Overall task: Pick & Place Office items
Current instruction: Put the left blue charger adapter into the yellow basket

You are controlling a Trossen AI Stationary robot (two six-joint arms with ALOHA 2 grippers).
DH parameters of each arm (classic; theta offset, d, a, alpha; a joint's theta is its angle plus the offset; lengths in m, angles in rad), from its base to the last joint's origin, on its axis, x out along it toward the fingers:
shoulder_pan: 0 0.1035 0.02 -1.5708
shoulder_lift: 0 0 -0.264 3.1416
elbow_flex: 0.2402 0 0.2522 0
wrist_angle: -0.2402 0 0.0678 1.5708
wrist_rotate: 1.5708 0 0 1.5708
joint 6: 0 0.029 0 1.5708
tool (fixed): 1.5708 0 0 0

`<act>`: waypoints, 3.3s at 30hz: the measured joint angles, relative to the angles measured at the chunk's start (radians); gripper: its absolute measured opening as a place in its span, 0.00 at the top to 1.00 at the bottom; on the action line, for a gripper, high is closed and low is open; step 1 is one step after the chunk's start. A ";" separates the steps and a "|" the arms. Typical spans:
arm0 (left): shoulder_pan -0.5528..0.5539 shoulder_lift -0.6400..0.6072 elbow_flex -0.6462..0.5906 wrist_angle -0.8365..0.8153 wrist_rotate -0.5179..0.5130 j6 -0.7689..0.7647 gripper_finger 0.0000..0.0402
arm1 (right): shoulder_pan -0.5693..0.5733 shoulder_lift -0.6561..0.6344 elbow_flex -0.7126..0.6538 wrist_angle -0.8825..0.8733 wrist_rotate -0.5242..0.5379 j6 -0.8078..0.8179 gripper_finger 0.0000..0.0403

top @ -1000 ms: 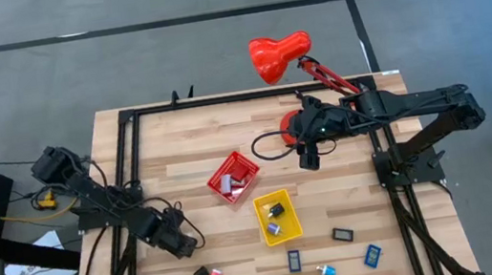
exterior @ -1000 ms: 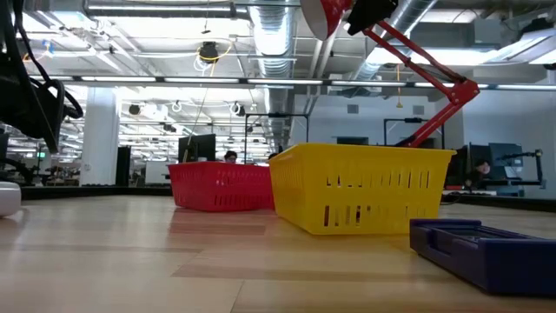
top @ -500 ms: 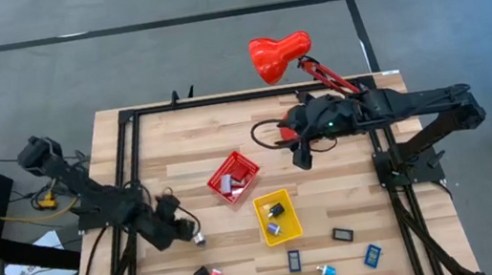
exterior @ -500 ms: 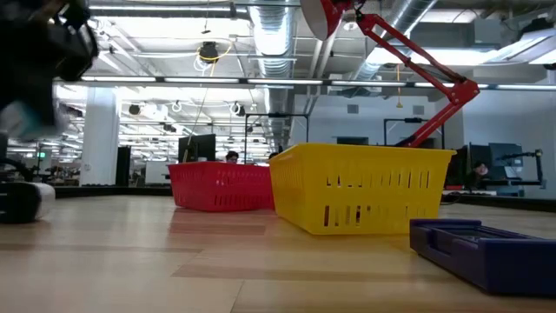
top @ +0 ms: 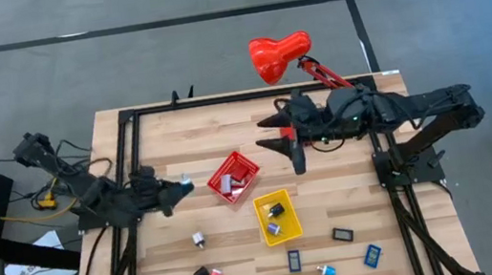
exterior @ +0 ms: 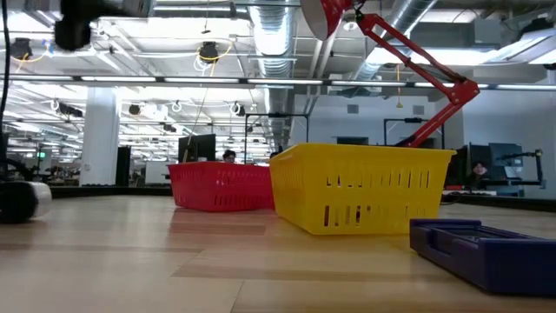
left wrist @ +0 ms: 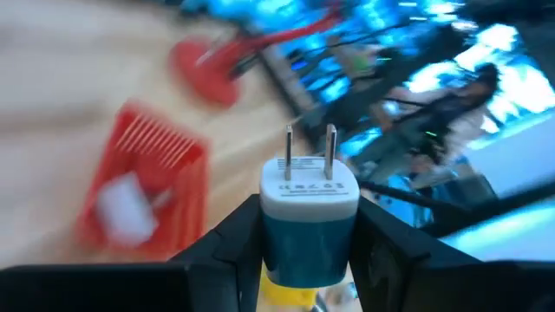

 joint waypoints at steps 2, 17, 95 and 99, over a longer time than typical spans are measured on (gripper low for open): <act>0.001 -0.015 0.000 0.147 -0.017 0.211 0.69 | 0.012 0.011 -0.002 0.044 -0.013 0.000 0.46; 0.048 0.014 0.001 0.621 0.101 0.932 0.69 | 0.038 0.248 0.028 0.415 -0.120 0.044 0.46; 0.073 0.098 0.001 0.790 0.276 1.219 0.69 | -0.023 0.624 0.547 0.087 -0.297 -0.044 0.99; 0.073 0.098 0.001 0.797 0.273 1.217 0.67 | -0.023 0.624 0.547 0.088 -0.297 -0.050 1.00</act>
